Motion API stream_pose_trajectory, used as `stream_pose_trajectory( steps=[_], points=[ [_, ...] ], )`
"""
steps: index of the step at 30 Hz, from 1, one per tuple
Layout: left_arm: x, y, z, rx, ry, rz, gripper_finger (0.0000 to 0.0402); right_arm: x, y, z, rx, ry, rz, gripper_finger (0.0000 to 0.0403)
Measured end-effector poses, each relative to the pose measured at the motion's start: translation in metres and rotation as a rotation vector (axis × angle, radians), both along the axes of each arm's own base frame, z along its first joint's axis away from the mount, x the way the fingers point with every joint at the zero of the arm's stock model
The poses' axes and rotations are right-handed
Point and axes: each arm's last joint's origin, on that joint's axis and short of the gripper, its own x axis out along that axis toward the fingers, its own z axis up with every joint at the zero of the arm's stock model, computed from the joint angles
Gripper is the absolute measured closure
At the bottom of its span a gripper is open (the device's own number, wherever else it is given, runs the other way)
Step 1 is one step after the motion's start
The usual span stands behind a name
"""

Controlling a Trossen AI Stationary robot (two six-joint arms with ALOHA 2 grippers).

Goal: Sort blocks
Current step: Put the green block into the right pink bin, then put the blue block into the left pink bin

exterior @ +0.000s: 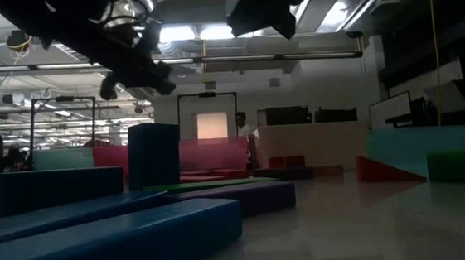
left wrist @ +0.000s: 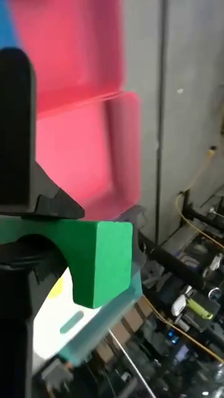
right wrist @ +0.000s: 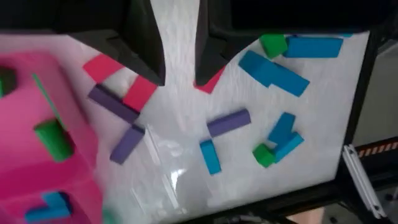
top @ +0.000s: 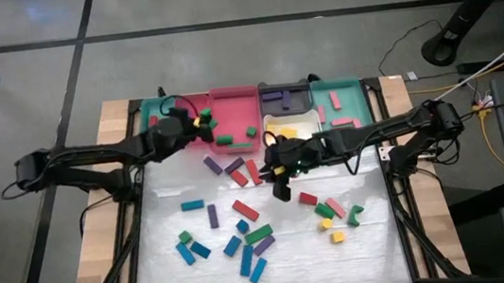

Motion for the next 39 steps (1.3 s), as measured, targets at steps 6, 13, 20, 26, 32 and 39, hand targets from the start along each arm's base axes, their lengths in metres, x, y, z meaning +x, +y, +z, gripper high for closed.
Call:
stream_pose_trajectory(
  steps=[6, 13, 20, 26, 32, 39],
  points=[
    [0.011, 0.016, -0.015, 0.064, 0.123, -0.119, 0.0330, 0.003, 0.006, -0.008, 0.054, 0.024, -0.032, 0.0313],
    [0.013, 0.022, -0.025, 0.064, 0.196, -0.229, 0.0268, 0.009, 0.009, -0.016, 0.080, 0.033, -0.051, 0.0313],
    [0.006, 0.023, -0.013, 0.202, 0.256, -0.304, 0.0240, 0.021, 0.010, -0.036, 0.114, 0.072, -0.088, 0.0313],
    [-0.004, 0.012, 0.010, 0.191, 0.115, -0.427, 0.0239, 0.025, 0.011, -0.048, 0.161, 0.110, -0.136, 0.0313],
    [-0.030, -0.017, 0.027, 0.121, 0.150, -0.763, 0.0246, 0.026, 0.011, -0.049, 0.150, 0.113, -0.147, 0.0313],
    [-0.064, -0.054, 0.002, -0.117, 0.472, -1.026, 0.0246, 0.026, 0.005, -0.049, 0.075, 0.101, -0.187, 0.0305]
  ],
)
